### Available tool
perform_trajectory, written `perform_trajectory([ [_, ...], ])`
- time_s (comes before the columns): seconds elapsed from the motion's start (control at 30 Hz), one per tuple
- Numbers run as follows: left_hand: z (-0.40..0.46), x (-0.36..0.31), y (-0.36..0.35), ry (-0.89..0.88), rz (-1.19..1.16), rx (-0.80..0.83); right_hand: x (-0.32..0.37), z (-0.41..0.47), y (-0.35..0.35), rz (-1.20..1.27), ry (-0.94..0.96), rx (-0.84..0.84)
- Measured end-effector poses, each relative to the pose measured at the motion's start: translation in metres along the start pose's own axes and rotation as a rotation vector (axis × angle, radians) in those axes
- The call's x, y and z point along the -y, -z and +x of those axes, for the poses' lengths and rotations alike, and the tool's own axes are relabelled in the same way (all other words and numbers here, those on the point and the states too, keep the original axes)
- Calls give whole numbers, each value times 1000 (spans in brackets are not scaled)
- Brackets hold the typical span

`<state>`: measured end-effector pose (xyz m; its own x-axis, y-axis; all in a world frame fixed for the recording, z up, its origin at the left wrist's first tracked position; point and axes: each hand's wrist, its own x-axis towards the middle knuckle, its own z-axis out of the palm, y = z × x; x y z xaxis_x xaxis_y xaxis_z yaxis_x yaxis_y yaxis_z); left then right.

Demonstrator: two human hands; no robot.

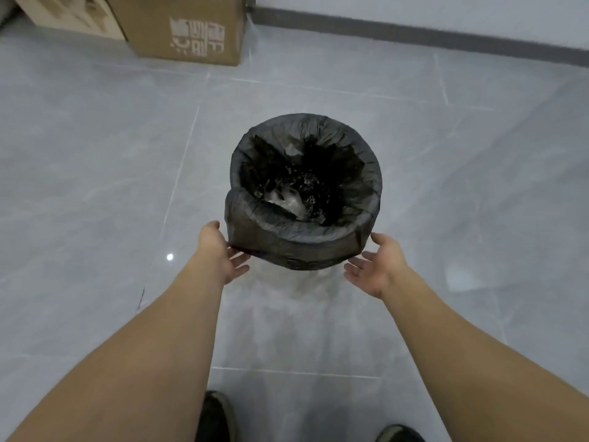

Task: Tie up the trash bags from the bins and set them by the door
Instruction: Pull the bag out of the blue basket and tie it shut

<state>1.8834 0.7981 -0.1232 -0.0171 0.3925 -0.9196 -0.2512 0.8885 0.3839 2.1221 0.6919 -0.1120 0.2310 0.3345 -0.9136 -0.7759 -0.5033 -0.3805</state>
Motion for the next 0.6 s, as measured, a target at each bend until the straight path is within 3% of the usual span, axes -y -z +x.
perform_trajectory([
  [0.23,-15,-2,-1,-36,-32,174,-1,-13,-8,105,61,54],
  [0.47,-68,-29,-11,-181,50,-39,9,-58,-16,-107,211,-166],
  [0.6,-89,-61,-27,-392,194,-83,31,-79,-28,-144,382,-235],
])
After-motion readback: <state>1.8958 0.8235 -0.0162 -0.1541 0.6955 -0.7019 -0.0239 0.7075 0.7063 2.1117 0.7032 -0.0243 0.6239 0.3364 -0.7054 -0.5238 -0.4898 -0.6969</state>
